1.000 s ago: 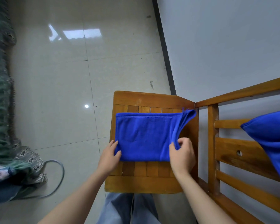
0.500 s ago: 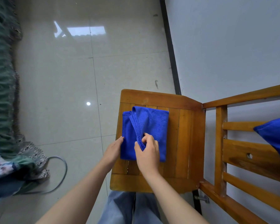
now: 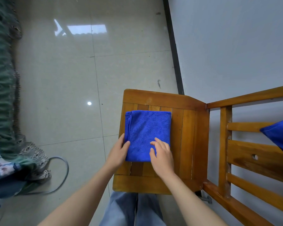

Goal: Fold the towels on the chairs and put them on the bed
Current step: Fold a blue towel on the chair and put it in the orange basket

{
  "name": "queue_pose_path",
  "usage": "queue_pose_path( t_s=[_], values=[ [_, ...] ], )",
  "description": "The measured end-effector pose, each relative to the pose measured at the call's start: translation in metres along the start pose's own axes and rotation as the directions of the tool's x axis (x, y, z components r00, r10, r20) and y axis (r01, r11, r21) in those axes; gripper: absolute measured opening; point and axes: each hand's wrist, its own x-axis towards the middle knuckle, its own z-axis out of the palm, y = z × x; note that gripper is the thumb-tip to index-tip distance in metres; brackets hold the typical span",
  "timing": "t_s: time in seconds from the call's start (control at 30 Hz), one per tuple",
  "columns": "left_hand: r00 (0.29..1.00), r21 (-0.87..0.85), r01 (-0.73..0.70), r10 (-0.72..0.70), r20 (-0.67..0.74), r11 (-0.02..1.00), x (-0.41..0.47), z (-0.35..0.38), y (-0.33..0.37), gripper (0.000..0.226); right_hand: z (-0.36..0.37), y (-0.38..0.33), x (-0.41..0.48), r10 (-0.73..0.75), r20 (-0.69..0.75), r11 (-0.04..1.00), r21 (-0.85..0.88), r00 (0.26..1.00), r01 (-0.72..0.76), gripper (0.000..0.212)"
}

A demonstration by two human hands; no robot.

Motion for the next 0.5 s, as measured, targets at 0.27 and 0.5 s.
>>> queue_pose_path(
  t_s=[0.27,0.5],
  values=[
    [0.852,0.854,-0.436,0.437,0.289,0.285,-0.005,0.034,-0.030,0.053,0.018,0.044,-0.014,-0.127,0.141,0.840,-0.512,0.982,0.182,0.078],
    [0.866,0.892,-0.384,0.428,0.257,0.240,0.002,0.041,-0.049,0.079,0.021,0.059,-0.007,-0.206,0.217,0.761,-0.578,0.954,0.296,0.094]
  ],
)
